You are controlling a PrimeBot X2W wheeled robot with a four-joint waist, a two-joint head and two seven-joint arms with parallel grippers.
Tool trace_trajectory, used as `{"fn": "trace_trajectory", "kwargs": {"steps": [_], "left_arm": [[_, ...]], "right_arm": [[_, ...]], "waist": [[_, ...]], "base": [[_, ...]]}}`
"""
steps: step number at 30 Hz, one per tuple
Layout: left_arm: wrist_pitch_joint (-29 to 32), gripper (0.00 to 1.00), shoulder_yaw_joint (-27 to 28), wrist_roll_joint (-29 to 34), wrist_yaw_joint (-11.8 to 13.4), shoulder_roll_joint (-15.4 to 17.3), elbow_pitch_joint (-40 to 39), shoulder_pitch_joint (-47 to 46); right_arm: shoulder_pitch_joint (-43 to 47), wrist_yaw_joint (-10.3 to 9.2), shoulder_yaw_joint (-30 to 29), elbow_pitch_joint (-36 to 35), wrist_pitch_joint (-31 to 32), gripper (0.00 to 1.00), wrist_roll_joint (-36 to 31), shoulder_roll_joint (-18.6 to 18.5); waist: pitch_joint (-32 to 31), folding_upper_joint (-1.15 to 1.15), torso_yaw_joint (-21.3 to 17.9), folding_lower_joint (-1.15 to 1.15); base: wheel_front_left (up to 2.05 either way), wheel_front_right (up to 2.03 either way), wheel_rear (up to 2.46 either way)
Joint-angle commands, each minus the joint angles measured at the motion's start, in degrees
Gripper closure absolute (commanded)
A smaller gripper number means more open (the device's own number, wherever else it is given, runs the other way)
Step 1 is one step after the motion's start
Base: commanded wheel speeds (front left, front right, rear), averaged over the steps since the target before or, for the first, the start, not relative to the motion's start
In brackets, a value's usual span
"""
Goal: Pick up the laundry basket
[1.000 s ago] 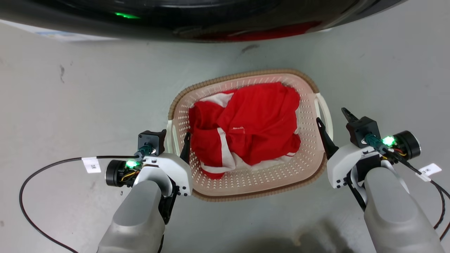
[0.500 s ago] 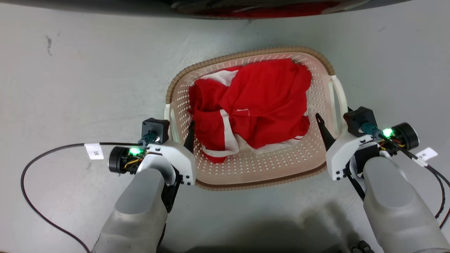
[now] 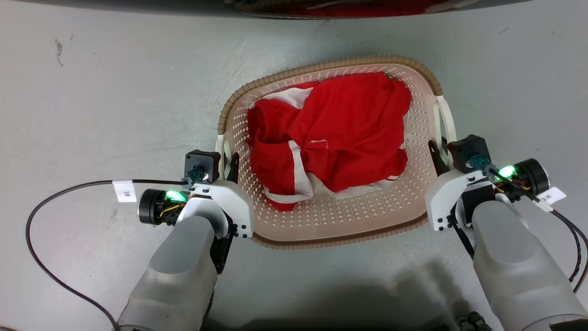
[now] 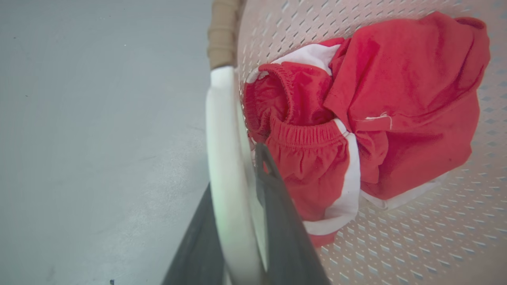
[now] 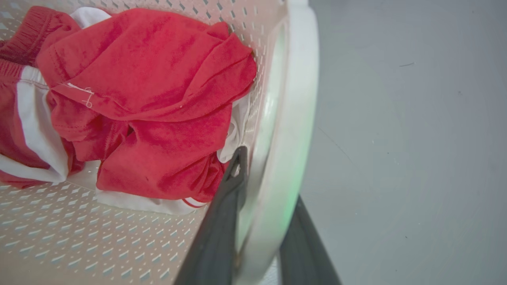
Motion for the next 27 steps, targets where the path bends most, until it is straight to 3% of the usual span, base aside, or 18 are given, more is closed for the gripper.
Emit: {"fn": "trace_trajectory", "kwargs": {"steps": [1, 12, 27], "left_arm": [[-0.1, 1.0, -1.0, 0.3, -0.7, -0.9, 0.0, -0.7], [-0.1, 1.0, -5.4, -4.1, -1.6, -1.2, 1.2, 1.1], [3.7, 1.0, -13.7, -13.9, -4.3, -1.2, 8.1, 4.1]], "right_arm": [[-1.0, 0.16, 0.7, 0.2, -0.1, 1.0, -0.1, 0.8], [1.0, 0.18, 2.6, 1.6, -0.1, 1.0, 0.9, 1.2], [5.1, 0.2, 8.6, 10.5, 0.1, 1.0, 5.5, 1.9]], "waist": [[-0.1, 0.0, 0.0, 0.0], [-5.2, 0.0, 0.2, 0.0], [-20.8, 0.0, 0.6, 0.0]], "base": [[0.0, 0.0, 0.0], [0.0, 0.0, 0.0], [0.0, 0.0, 0.0]]}}
